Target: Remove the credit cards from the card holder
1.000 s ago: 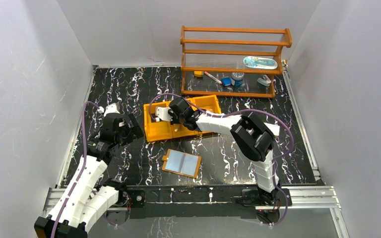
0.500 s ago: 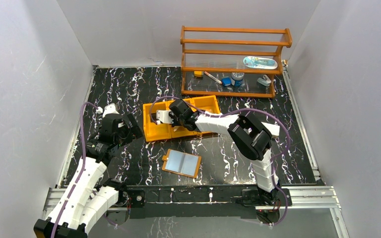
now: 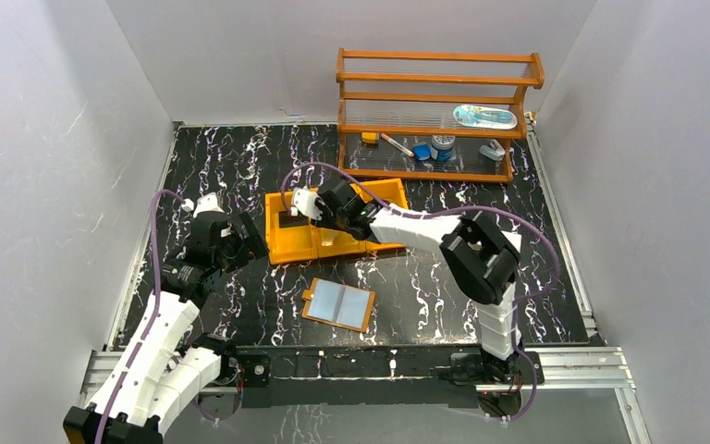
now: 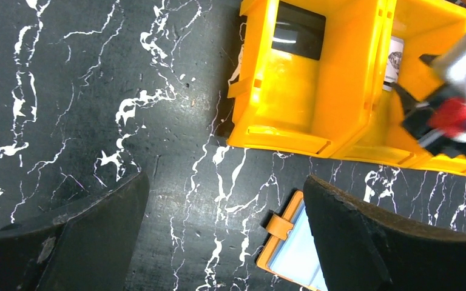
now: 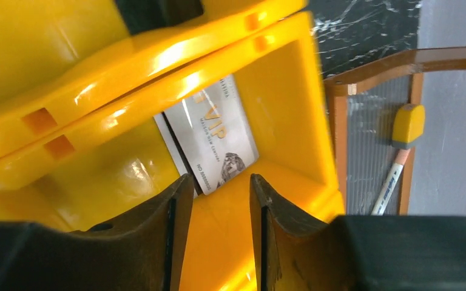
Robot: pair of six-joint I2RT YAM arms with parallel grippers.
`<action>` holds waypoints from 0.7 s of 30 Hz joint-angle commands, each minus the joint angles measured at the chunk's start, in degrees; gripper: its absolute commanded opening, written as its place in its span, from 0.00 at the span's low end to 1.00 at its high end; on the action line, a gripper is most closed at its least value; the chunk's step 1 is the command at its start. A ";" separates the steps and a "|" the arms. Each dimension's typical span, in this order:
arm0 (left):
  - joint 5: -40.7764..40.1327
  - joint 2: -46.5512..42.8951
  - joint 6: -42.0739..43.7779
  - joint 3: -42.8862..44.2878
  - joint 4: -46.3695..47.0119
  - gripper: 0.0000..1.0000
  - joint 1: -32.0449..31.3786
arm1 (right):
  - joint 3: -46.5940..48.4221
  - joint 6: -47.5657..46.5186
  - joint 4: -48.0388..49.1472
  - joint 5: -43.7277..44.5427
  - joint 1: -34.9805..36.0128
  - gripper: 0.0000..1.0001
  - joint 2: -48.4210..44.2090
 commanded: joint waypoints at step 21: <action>40.58 16.60 -5.17 -8.89 10.73 0.77 -11.49 | -39.45 100.97 2.31 -24.10 0.44 0.47 -40.49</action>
